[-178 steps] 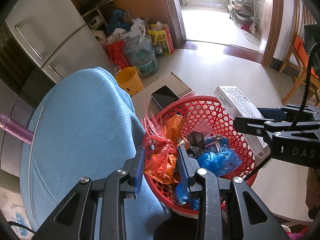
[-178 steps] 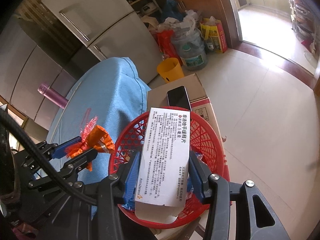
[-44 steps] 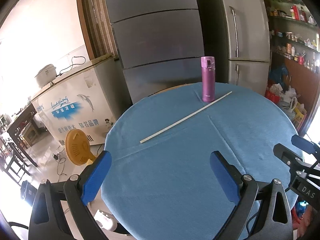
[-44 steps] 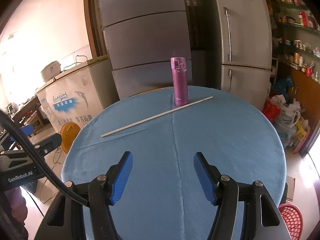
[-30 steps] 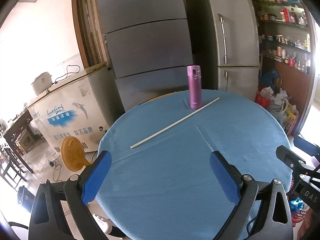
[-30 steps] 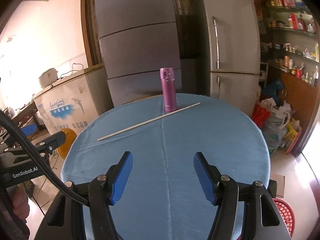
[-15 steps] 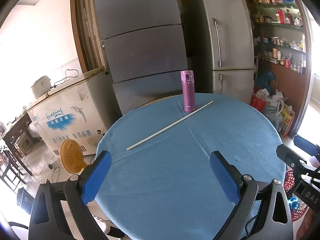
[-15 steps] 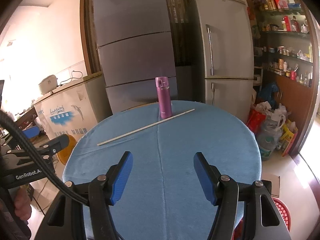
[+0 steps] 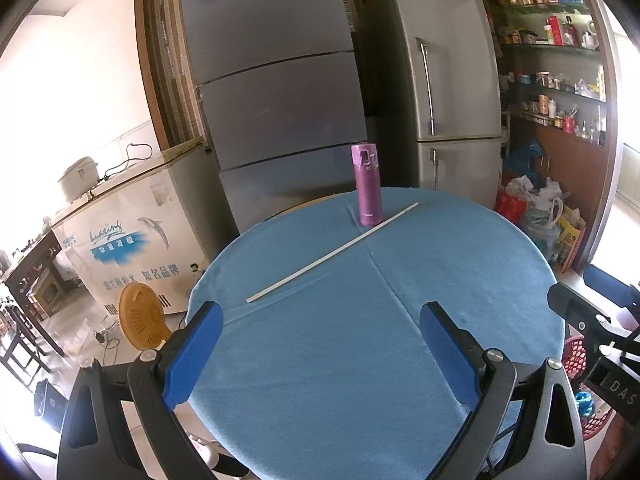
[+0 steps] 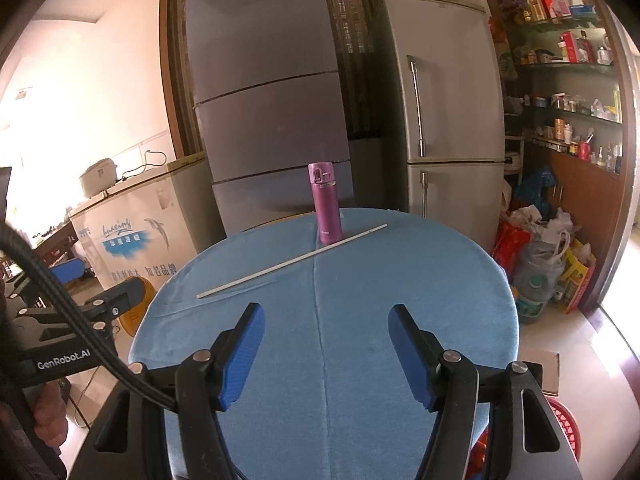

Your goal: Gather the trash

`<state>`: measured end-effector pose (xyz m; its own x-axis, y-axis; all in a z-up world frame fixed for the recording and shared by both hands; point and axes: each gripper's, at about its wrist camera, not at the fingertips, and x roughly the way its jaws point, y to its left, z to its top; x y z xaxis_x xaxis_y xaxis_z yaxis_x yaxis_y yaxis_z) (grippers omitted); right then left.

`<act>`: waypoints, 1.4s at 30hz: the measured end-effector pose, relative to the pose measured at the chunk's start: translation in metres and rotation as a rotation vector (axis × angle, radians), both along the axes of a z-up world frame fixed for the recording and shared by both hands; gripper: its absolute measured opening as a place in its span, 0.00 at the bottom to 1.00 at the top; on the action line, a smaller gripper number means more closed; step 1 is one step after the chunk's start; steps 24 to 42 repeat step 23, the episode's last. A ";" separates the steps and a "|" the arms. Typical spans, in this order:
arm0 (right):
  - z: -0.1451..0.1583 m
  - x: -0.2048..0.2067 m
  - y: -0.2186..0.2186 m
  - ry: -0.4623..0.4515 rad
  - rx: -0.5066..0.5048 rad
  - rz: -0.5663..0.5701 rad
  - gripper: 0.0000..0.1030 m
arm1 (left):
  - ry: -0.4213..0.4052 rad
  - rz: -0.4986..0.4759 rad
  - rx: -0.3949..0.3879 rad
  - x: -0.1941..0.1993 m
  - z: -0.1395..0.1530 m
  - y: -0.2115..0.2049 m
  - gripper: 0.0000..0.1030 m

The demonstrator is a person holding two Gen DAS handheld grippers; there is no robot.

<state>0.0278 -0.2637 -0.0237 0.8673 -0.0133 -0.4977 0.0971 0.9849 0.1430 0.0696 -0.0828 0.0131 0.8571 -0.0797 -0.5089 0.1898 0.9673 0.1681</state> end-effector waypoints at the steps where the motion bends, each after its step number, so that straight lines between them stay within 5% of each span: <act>1: 0.000 0.001 0.000 0.001 0.001 0.000 0.66 | 0.001 -0.002 0.001 0.001 0.000 -0.001 0.96; 23: -0.025 0.047 -0.011 0.089 0.022 -0.001 0.68 | 0.080 -0.009 0.002 0.044 -0.026 -0.005 0.96; 42: -0.025 0.047 -0.011 0.089 0.022 -0.001 0.68 | 0.080 -0.009 0.002 0.044 -0.026 -0.005 0.96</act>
